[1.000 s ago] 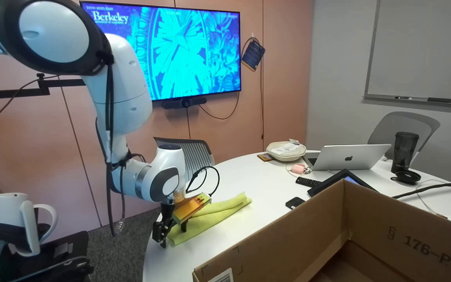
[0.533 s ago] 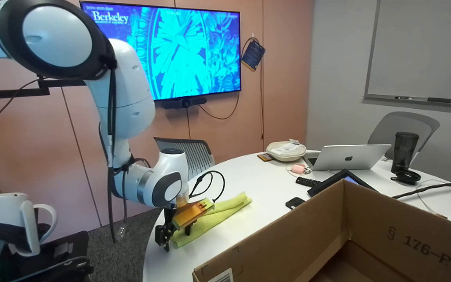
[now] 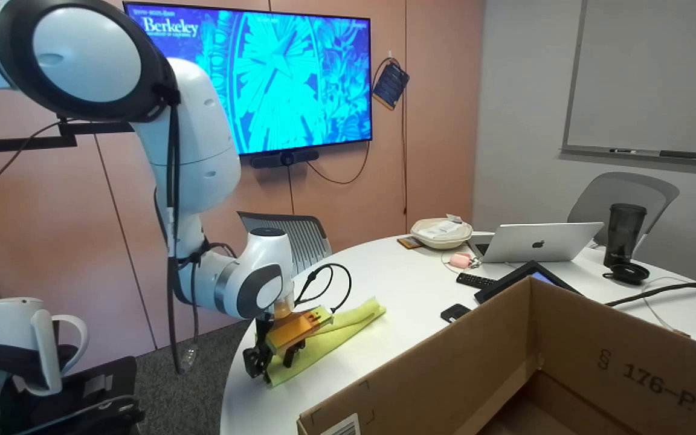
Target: Put the green marker on the yellow towel, fold the towel twice and put it in the brown box
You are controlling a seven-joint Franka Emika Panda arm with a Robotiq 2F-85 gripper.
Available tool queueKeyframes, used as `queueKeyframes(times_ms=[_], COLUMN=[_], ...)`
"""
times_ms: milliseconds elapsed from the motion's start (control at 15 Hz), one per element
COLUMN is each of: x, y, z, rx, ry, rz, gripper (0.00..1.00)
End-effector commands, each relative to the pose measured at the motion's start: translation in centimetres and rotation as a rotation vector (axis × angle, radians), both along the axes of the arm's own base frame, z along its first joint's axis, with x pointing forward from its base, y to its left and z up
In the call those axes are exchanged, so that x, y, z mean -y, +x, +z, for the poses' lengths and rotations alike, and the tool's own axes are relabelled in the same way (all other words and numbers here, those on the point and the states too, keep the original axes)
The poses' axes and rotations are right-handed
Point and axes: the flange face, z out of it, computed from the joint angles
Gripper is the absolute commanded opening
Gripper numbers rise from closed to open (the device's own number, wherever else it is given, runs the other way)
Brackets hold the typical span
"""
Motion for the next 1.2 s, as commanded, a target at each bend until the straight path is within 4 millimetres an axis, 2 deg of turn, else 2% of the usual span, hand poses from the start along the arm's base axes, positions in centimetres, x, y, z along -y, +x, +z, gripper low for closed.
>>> queueKeyframes(times_ms=[0, 67, 133, 333, 600, 1133], x=[0.3, 0.4, 0.5, 0.8, 2.0, 5.2], y=[0.5, 0.5, 0.5, 0.7, 0.4, 0.1], z=[-0.5, -0.4, -0.3, -0.3, 0.4, 2.6], rx=[0.012, 0.012, 0.012, 0.006, -0.036, -0.104], ry=[-0.005, -0.005, -0.004, -0.005, -0.011, 0.062], rz=[-0.029, -0.033, -0.037, -0.050, -0.095, -0.159], gripper=[0.31, 0.17, 0.09, 0.03, 0.08, 0.07])
